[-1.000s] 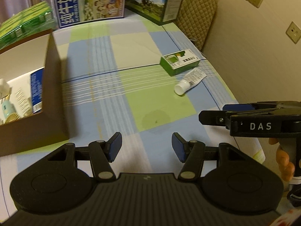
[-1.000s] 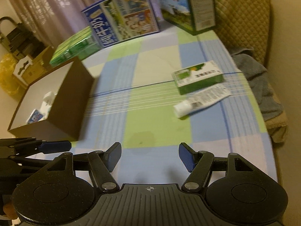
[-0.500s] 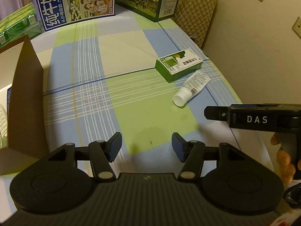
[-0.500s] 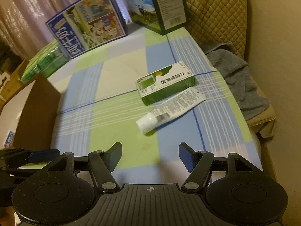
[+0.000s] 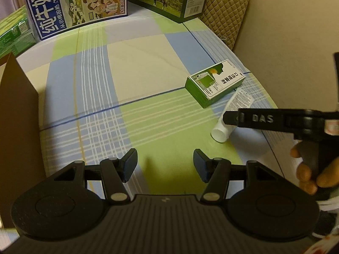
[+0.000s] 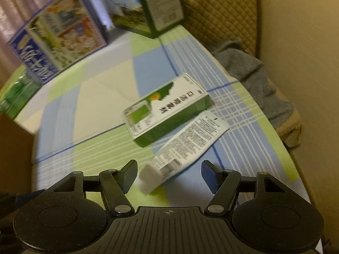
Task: Organize rigid objects
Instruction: 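Move both tools toward the green spray box and white tube, then grasp the white tube with the right tool while the left tool grasps the green spray box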
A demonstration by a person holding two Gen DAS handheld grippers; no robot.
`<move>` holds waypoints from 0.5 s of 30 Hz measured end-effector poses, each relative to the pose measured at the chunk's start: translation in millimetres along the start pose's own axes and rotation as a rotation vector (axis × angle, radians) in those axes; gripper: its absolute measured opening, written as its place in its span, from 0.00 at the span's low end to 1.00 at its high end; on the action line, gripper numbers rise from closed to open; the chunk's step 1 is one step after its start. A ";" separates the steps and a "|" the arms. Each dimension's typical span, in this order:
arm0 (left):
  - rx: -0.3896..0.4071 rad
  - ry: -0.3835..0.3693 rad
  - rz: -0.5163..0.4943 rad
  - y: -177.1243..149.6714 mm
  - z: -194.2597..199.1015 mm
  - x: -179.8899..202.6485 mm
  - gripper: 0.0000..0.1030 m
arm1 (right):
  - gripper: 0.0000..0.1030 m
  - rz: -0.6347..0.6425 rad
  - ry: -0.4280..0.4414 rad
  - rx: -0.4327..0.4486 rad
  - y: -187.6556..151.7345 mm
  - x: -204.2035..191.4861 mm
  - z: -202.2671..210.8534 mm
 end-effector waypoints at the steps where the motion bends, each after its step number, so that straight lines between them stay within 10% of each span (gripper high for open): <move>1: -0.003 -0.001 -0.003 1.7 -1.6 -0.6 0.53 | 0.63 -0.010 -0.009 -0.005 1.0 0.4 -4.1; 15: -0.034 -0.046 -0.053 13.6 -23.4 12.5 0.52 | 0.44 0.073 -0.094 0.005 -5.4 32.2 -6.7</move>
Point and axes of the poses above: each gripper's, at about its wrist camera, not at the fingertips, and z roughly against the way its jaws point, x to its right, y to its top, the point moved 5 cm from there along -z, roughly the way its jaws point, and after that the axes turned 1 degree about z, right-handed, at the moved point
